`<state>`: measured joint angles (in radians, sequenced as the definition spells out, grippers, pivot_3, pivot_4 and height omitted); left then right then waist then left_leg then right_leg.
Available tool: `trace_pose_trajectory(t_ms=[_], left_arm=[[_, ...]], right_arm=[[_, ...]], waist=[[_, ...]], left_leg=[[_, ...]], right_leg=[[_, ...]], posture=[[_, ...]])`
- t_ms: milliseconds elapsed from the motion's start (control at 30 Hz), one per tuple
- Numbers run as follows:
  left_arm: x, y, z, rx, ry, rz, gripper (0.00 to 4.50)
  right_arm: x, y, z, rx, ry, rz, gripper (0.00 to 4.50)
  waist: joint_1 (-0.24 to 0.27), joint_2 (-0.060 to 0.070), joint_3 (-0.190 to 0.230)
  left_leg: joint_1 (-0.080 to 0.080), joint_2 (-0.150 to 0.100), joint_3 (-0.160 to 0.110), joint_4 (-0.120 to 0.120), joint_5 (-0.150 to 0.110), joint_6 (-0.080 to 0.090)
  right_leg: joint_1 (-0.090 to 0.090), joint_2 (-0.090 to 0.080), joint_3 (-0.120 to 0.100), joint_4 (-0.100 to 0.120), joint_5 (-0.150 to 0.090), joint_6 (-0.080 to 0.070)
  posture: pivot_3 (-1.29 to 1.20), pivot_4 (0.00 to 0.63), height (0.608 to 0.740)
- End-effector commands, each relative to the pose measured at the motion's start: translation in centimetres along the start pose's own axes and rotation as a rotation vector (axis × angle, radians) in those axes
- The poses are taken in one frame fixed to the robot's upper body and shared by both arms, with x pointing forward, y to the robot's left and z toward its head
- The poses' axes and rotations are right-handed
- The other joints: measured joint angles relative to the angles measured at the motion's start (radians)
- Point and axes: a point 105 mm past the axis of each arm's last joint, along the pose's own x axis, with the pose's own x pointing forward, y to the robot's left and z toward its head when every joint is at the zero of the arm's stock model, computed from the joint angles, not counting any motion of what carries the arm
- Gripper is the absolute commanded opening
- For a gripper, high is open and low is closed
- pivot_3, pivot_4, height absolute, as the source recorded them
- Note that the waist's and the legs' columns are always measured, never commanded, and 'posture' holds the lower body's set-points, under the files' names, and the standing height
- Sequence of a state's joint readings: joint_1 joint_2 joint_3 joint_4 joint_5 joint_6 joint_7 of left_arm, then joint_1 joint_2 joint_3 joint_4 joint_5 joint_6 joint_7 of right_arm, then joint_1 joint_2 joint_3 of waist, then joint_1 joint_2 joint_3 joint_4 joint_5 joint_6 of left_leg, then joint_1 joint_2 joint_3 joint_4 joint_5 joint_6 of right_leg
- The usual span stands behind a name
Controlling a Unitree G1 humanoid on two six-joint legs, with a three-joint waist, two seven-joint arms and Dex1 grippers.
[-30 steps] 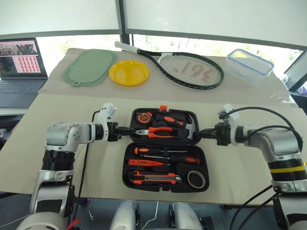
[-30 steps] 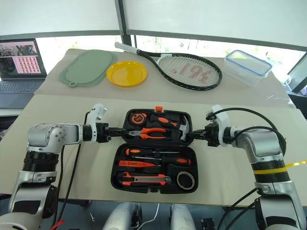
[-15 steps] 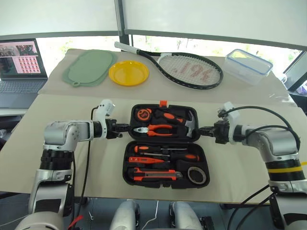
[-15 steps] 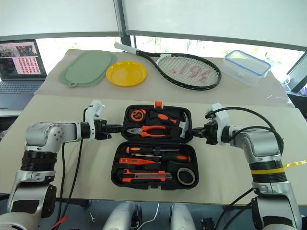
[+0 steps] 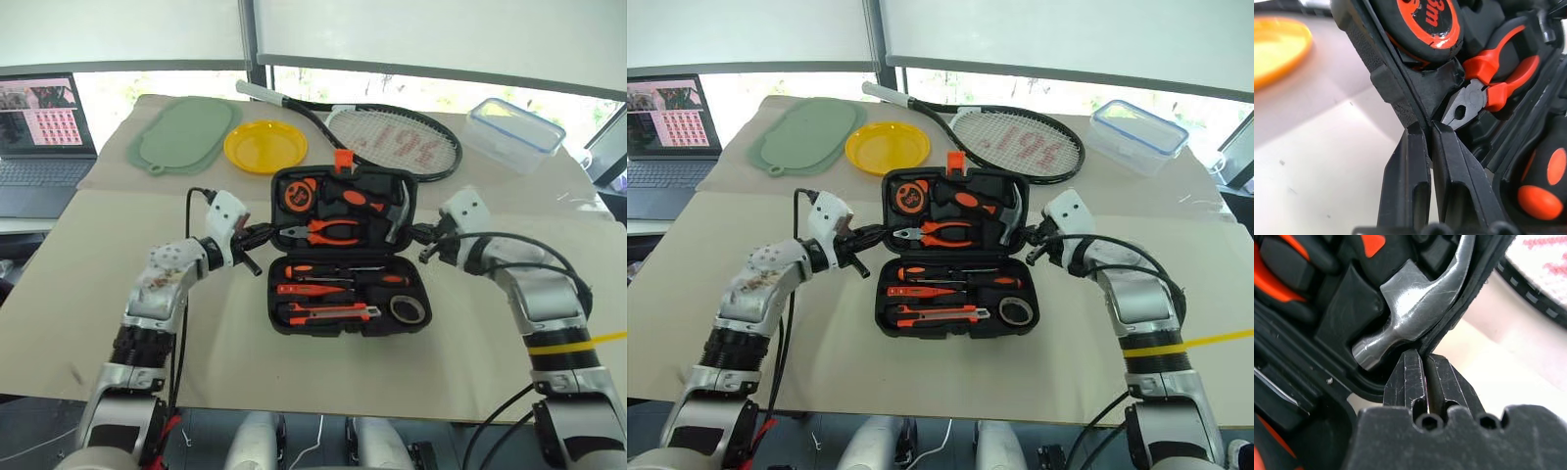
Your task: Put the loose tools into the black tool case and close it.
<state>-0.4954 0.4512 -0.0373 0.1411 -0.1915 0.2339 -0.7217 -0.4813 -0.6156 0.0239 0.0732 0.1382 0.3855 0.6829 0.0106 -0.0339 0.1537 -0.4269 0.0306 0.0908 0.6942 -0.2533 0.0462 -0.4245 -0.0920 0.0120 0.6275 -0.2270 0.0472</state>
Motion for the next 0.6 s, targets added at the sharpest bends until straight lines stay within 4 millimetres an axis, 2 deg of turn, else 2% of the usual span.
trace_pose_trajectory(t_ms=[33, 333, 467, 600], left_arm=[[-0.6, -0.5, 2.0, 0.172, -0.12, 0.049, 0.04], [-3.2, -0.4, 1.4, 0.223, -0.137, 0.13, 0.04], [-4.6, -1.3, 0.5, 0.229, -0.115, 0.139, 0.04], [-4.9, -1.7, 0.1, 0.202, -0.111, 0.179, 0.04]], right_arm=[[-0.7, 1.5, 0.5, -0.186, -0.088, -0.007, 0.0], [-3.2, 1.8, -1.1, -0.262, -0.149, -0.07, 0.0], [-4.6, 2.9, -2.2, -0.292, -0.159, -0.05, 0.0], [-4.8, 4.0, -2.5, -0.317, -0.17, -0.018, 0.0]], waist=[[0.0, 0.0, 0.0], [-0.002, 0.0, 0.0], [-0.005, 0.001, 0.0], [-0.006, 0.001, -0.001]], left_leg=[[0.001, 0.0, 0.0, 0.0, 0.0, 0.001], [0.004, 0.001, 0.0, 0.0, 0.0, 0.001], [0.005, 0.002, 0.0, 0.0, 0.0, 0.001], [0.007, 0.002, 0.001, 0.0, -0.001, 0.001]], right_leg=[[0.0, 0.0, 0.0, 0.0, 0.0, 0.0], [0.002, 0.0, 0.001, -0.002, 0.0, 0.0], [0.002, 0.0, 0.001, -0.001, 0.0, 0.0], [0.004, 0.0, 0.001, -0.002, 0.0, 0.0]], posture=[[0.0, 0.15, 0.738], [0.0, 0.15, 0.738], [0.0, 0.15, 0.738], [0.0, 0.15, 0.738]])
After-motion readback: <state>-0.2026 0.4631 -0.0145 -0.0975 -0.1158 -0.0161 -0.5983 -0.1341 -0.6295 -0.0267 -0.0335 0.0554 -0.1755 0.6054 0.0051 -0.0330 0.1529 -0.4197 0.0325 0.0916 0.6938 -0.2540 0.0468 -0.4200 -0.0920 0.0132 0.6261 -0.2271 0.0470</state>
